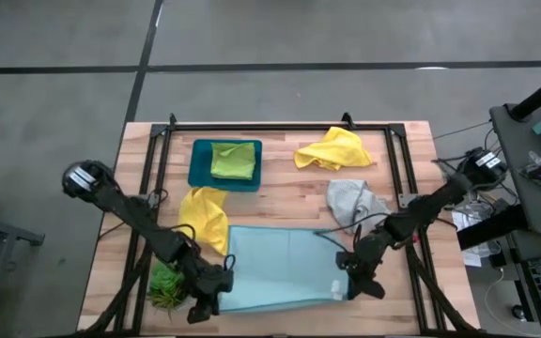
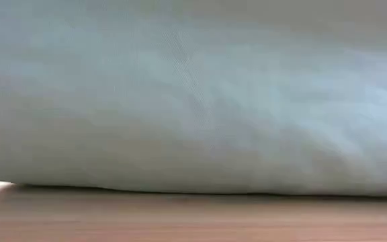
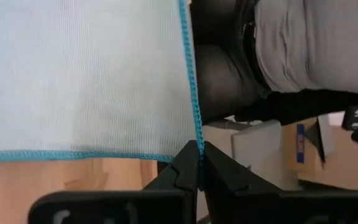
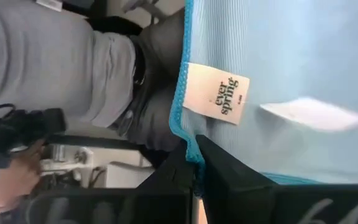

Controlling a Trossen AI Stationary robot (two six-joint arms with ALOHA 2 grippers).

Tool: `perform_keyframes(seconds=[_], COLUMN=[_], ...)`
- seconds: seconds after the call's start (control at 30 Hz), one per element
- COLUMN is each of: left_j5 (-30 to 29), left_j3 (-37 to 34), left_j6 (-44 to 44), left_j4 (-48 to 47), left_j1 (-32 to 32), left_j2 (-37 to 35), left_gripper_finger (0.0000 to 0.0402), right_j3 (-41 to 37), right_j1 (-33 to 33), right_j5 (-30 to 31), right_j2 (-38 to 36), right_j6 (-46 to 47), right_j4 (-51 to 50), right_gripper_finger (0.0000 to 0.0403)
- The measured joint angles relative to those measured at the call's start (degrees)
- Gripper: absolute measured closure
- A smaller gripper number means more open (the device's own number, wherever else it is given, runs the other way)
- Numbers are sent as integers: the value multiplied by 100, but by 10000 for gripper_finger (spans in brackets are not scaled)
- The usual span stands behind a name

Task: Fold microfiber towels
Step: Fold the blue microfiber towel

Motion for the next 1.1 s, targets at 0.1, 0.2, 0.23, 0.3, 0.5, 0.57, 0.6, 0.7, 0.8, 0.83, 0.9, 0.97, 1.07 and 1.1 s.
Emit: perform_keyframes(seconds=[0.1, 0.2, 0.23, 0.3, 0.5, 0.57, 0.6, 0.7, 0.8, 0.83, 0.9, 0.97, 1.07, 1.1], left_j5=[-293, -946, -1204, -1759, -3156, -3436, -3564, -3752, -3651, -3493, -3176, -2930, -2632, -2531], left_j3=[-15, -17, -20, -17, 1, 2, 14, 55, 59, 52, -10, -126, -342, -423], left_j6=[694, 1497, 1698, 2118, 3108, 3377, 3513, 3920, 4310, 4342, 4307, 4185, 3921, 3810], left_j4=[-400, -868, -1014, -1292, -1738, -1722, -1719, -1597, -1527, -1505, -1495, -1502, -1487, -1415], left_j1=[109, 358, 466, 671, 1238, 1424, 1510, 1669, 1669, 1650, 1614, 1558, 1434, 1387], left_j2=[-499, -1190, -1425, -1922, -3375, -3764, -3939, -4354, -4610, -4666, -4703, -4674, -4436, -4319], left_gripper_finger=[402, 402, 402, 402, 402, 402, 402, 402, 402, 402, 402, 402, 402, 402], right_j3=[98, 333, 430, 681, 1711, 2008, 2153, 2527, 2754, 2790, 2819, 2806, 2592, 2490], right_j1=[-269, -614, -728, -916, -1200, -1245, -1260, -1272, -1265, -1265, -1265, -1265, -1264, -1249], right_j5=[285, 906, 1284, 2286, 4946, 5305, 5436, 5546, 5512, 5437, 5151, 4706, 3868, 3629], right_j2=[-517, -1186, -1414, -1891, -2918, -3062, -3116, -3133, -3065, -3026, -2949, -2832, -2673, -2615], right_j6=[-688, -1490, -1754, -2217, -3436, -3777, -3934, -4383, -4602, -4598, -4464, -4293, -3873, -3711], right_j4=[-769, -1876, -2259, -2985, -4306, -4348, -4337, -4360, -4384, -4388, -4488, -4681, -4844, -4843], right_gripper_finger=[394, 394, 394, 394, 394, 394, 394, 394, 394, 394, 394, 394, 394, 394])
